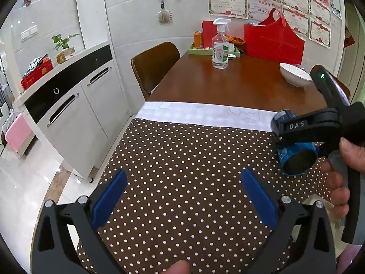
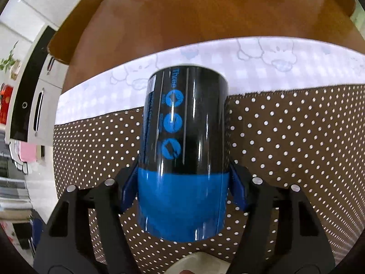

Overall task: Flip cup upside down
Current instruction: 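Lift the can with the right gripper and rotate it upright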

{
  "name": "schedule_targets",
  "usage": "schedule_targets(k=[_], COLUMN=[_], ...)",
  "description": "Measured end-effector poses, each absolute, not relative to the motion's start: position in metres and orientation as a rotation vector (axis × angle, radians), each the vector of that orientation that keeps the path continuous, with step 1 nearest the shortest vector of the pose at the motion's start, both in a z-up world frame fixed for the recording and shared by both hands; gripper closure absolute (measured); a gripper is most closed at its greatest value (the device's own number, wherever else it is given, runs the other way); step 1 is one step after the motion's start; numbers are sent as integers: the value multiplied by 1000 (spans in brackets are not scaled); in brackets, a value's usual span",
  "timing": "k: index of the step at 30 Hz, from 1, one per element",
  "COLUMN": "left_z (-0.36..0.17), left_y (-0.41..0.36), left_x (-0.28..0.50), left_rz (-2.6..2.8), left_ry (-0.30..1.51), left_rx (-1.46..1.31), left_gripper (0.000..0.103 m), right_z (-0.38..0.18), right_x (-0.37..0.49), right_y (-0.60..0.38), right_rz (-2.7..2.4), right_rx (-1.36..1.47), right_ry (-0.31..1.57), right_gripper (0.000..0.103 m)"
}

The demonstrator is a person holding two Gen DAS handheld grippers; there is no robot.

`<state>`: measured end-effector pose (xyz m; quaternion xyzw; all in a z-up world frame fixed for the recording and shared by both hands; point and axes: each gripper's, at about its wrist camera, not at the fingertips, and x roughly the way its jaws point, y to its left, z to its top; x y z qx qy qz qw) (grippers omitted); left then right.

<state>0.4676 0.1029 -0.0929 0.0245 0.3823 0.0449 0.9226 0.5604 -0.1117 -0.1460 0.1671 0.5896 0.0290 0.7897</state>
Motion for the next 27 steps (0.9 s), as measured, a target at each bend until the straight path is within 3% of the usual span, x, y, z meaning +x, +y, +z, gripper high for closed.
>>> schedule_targets(k=[14,27], left_z=[-38,-7], left_y=[72,28], left_x=[396,295], left_rz=[115,92], left_ry=[697,622], left_rx=[87,107], left_gripper=[4,4], right_z=[-52,-31], right_x=[468,333], right_y=[-143,-164], right_rz=[255,351], right_rx=[307,220], right_ry=[1067,885], right_gripper=[38,38])
